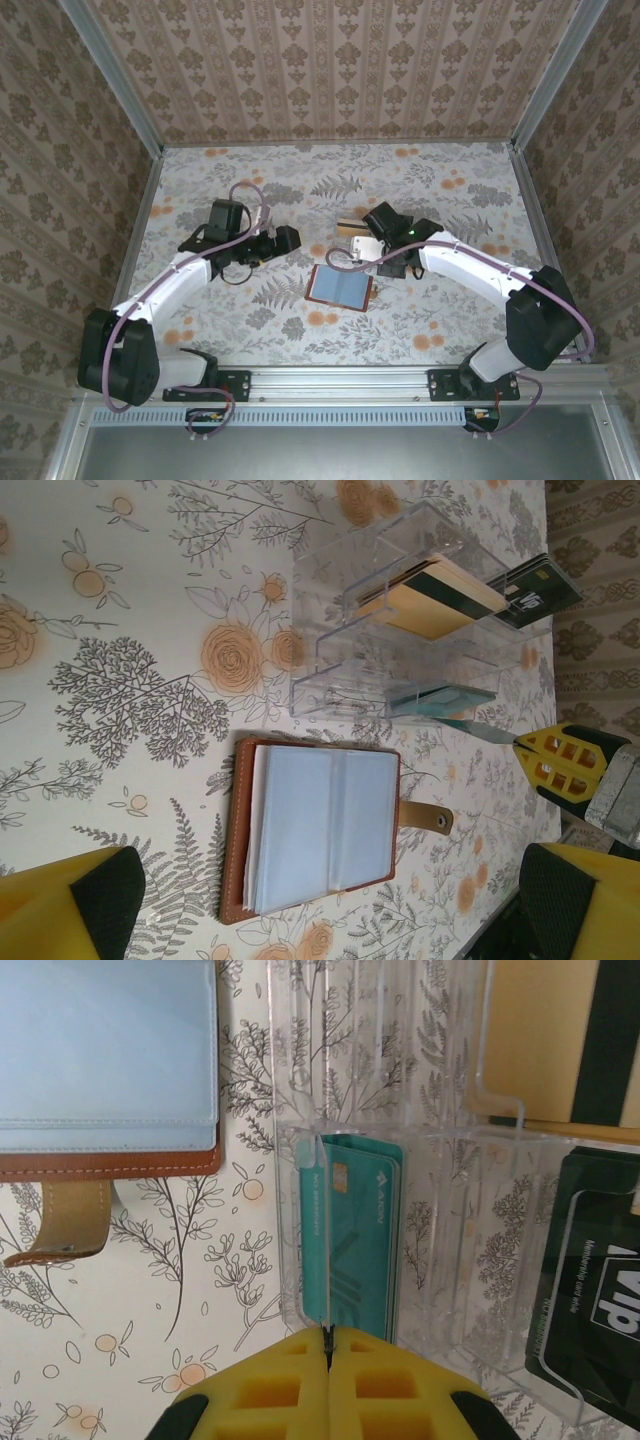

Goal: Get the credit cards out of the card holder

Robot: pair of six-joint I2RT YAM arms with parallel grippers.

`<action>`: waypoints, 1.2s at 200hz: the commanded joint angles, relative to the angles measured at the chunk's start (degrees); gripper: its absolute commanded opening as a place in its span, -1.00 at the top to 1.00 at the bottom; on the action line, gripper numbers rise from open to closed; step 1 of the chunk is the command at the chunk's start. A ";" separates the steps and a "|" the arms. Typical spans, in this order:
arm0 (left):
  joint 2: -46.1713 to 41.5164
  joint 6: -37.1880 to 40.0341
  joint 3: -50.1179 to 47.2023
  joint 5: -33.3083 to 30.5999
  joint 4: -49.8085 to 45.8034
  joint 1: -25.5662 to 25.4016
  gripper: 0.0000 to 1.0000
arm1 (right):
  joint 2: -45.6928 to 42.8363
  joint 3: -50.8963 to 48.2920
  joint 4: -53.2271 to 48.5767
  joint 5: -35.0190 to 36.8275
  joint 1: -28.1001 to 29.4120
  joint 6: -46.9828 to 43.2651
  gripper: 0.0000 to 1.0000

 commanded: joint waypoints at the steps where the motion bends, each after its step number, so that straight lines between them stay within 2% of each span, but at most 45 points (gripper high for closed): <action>1: -1.45 1.14 -0.79 0.91 0.01 0.49 -1.00 | 0.36 -1.15 1.48 0.78 -0.52 -1.34 1.00; 75: -1.91 1.09 -1.52 1.07 0.20 0.90 -1.00 | 0.73 -2.34 3.92 1.28 -2.36 -1.44 1.00; 240: -3.12 1.02 -2.80 1.47 -0.05 1.92 -1.00 | 5.02 -3.56 6.53 -0.65 -2.57 0.22 1.00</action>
